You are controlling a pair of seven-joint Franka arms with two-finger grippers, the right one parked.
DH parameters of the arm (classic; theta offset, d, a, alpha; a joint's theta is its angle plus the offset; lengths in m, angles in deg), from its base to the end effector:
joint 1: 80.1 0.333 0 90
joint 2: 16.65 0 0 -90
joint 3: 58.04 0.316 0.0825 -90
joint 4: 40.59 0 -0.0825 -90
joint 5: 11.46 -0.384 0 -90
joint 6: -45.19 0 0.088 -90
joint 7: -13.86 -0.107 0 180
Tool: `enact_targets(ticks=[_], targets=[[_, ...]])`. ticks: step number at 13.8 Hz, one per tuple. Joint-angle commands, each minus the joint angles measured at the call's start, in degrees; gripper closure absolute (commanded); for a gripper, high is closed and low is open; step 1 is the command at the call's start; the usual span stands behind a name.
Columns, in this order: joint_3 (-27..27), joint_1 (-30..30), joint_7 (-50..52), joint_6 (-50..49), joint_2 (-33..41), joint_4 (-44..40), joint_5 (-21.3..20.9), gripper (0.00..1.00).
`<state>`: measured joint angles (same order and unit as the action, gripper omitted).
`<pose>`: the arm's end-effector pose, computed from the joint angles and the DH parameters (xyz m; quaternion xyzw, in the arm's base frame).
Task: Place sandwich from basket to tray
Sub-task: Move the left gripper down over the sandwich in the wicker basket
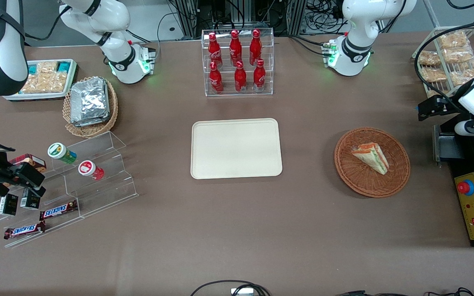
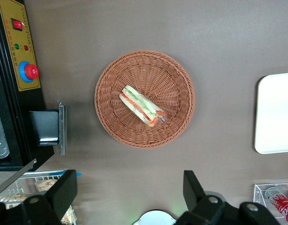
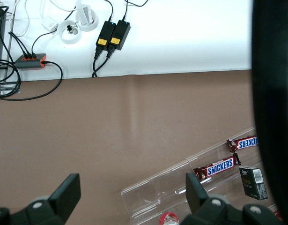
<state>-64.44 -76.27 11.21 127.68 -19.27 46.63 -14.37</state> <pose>0.5539 -0.0174 0.6114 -0.9967 0.0438 0.0640 0.0227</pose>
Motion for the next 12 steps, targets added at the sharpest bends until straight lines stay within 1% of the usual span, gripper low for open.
enact_targets(ticks=[1, 4, 6, 10, 12], targets=[[0.4, -0.4, -0.5, -1.4, 0.2, -0.1, 0.7, 0.00], [0.5, -0.4, -0.6, -0.9, -0.1, -0.1, -0.1, 0.00], [0.6, -0.3, 1.3, 0.1, -0.4, 1.5, -0.3, 0.00], [0.6, -0.2, 9.2, 9.7, 0.4, 12.2, -0.3, 0.00], [0.6, -0.2, 16.1, 15.9, 1.1, 18.0, -0.4, 0.00]])
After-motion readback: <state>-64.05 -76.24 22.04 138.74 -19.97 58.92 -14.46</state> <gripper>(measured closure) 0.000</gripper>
